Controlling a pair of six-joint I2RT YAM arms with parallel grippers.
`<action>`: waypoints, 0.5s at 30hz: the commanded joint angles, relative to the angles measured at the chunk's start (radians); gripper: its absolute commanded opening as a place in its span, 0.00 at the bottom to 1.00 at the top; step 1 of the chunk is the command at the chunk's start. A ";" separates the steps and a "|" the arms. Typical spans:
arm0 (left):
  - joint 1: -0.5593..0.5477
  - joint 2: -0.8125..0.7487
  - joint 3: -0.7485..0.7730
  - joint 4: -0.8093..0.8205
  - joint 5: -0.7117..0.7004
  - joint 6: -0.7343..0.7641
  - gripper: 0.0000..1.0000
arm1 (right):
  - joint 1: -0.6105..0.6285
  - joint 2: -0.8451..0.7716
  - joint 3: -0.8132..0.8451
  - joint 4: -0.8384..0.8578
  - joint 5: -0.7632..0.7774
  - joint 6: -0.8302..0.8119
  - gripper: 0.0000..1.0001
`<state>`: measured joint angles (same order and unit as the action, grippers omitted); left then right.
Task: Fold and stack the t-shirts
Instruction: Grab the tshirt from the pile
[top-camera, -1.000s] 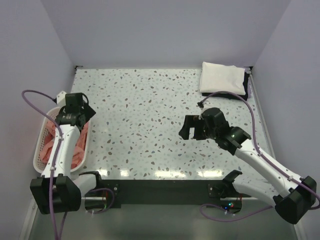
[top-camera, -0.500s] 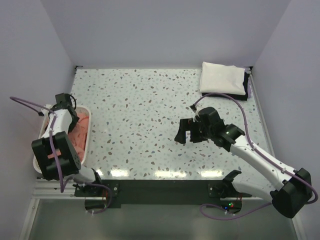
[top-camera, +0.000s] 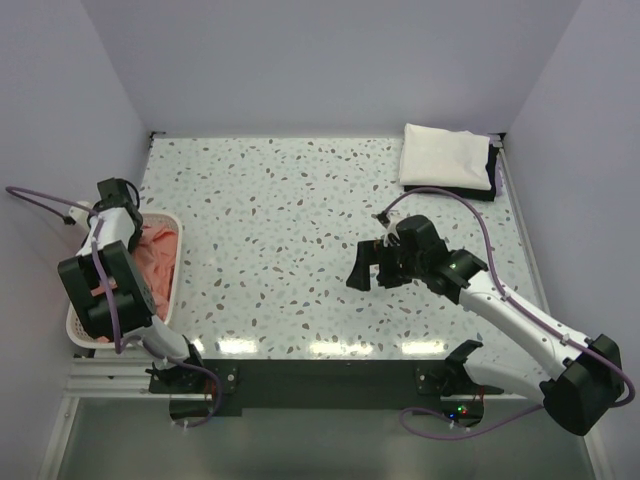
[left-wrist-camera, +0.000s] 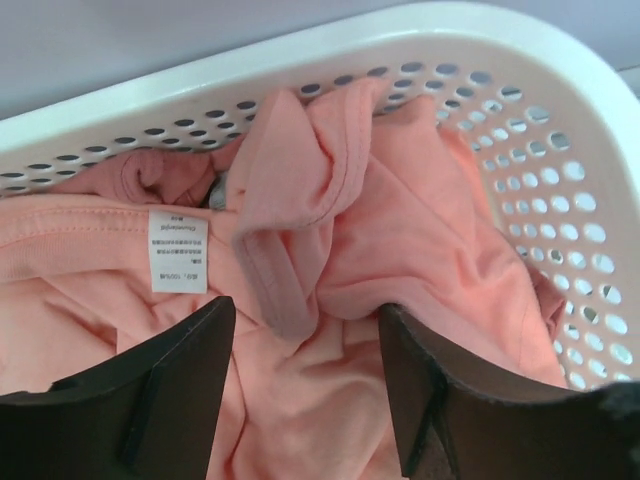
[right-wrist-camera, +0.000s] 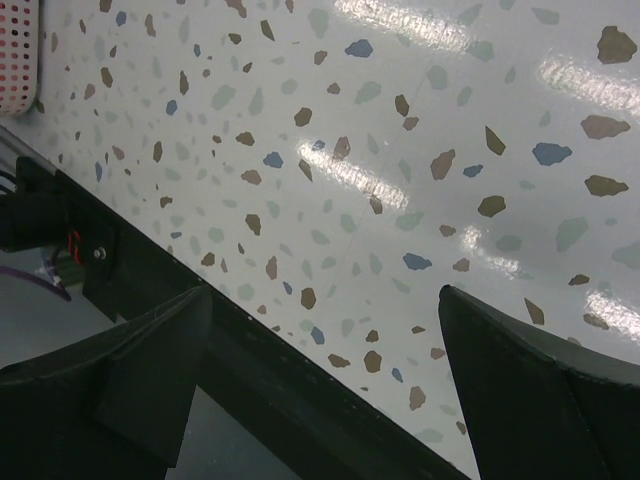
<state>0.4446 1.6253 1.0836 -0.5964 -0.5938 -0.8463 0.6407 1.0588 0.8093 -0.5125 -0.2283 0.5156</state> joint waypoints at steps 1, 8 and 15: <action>0.014 0.022 0.042 0.049 -0.067 0.006 0.55 | 0.001 -0.002 -0.006 0.028 -0.029 -0.015 0.99; 0.016 0.035 0.055 0.046 -0.028 0.029 0.00 | 0.001 0.009 -0.010 0.035 -0.042 -0.014 0.99; 0.014 -0.111 0.049 0.020 0.052 0.052 0.00 | 0.001 0.010 -0.005 0.037 -0.042 -0.014 0.99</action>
<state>0.4477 1.6306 1.1027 -0.5846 -0.5671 -0.8150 0.6407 1.0622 0.7998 -0.5030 -0.2462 0.5148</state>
